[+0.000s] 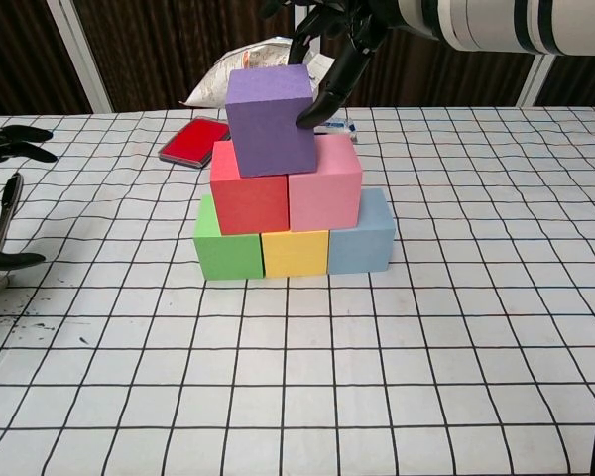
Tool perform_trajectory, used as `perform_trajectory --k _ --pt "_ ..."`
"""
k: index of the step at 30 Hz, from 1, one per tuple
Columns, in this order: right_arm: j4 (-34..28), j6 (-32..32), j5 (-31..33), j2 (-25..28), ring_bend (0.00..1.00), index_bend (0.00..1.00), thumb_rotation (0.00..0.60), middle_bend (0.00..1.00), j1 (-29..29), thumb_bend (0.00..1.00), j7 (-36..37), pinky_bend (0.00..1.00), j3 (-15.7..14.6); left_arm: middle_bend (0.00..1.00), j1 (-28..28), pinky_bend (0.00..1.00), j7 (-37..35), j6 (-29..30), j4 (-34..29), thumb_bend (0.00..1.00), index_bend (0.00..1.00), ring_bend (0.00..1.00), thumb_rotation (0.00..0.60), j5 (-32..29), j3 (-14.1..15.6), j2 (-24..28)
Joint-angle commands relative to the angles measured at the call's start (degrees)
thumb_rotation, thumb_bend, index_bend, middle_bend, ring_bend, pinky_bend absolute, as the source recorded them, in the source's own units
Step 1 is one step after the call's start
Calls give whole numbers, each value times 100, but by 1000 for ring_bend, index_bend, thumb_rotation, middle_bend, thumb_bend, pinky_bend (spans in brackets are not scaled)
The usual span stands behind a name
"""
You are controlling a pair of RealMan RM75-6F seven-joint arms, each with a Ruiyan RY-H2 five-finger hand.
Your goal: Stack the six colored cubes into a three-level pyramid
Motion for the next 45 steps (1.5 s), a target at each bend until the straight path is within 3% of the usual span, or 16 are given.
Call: perform_trajectory --k 1,23,45 --pt "-4 -2 3 2 61 0 600 421 -1 155 -2 0 -3 130 0 7 1 3 -3 0 94 0 600 0 -2 3" --pt "4 -51 46 -10 60 0 600 408 6 167 0 0 -20 130 -7 7 -1 -1 -13 0 94 0 600 -2 -3 11" --pt "-123 -230 76 154 38 0 600 240 15 44 76 0 -52 130 -15 7 15 10 -38 0 95 0 600 7 -8 27"
